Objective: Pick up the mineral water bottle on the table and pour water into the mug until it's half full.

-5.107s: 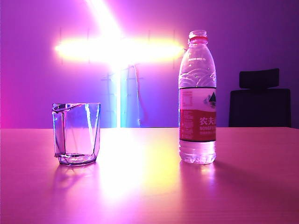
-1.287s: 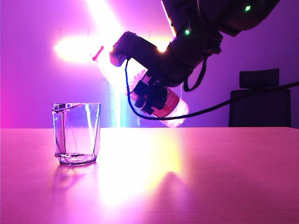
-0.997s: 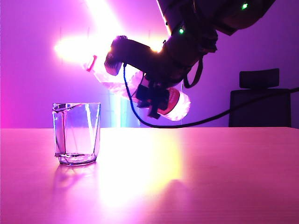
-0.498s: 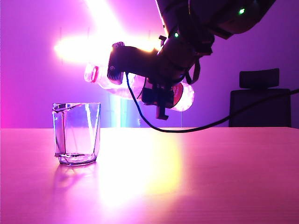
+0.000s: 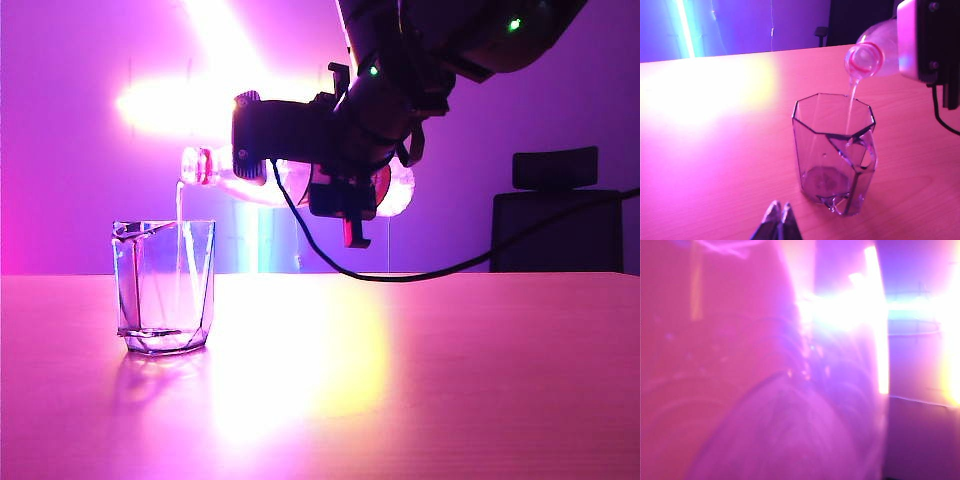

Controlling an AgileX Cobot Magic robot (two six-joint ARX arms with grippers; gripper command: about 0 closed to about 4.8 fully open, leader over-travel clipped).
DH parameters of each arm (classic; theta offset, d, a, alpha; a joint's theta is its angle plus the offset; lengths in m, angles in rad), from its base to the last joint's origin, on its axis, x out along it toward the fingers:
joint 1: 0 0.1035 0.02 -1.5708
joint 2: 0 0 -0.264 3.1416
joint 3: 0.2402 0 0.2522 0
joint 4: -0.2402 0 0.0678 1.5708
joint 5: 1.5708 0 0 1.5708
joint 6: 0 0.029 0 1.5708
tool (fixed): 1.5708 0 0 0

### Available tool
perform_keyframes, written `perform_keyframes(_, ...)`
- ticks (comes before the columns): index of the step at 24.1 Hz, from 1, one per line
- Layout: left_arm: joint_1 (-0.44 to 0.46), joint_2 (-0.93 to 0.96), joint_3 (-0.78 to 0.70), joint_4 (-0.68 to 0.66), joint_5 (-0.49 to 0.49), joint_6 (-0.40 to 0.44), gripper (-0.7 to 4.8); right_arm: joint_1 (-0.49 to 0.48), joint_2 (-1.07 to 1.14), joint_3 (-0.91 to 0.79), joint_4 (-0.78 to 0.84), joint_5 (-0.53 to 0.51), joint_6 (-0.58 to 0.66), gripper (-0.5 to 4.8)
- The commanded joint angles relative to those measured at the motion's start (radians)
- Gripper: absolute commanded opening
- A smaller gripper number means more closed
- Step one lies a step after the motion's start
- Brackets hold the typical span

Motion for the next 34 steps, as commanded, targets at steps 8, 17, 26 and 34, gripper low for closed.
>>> perform_keyframes(8, -0.001, 0.002, 0.004, 0.013, 0.004, -0.003, -0.02, 0.001, -0.002, 0.011, 0.092, 0.059, -0.078, 2.28)
perform_keyframes(17, -0.001, 0.001, 0.004, 0.013, 0.004, -0.003, -0.02, 0.001, -0.002, 0.011, 0.094, 0.085, -0.107, 2.28)
perform_keyframes(26, -0.001, 0.002, 0.004, 0.013, 0.004, -0.003, -0.02, 0.001, -0.002, 0.011, 0.101, 0.101, -0.130, 2.28)
perform_keyframes(34, -0.001, 0.001, 0.004, 0.013, 0.004, -0.003, -0.02, 0.001, -0.002, 0.011, 0.137, 0.115, -0.137, 2.28)
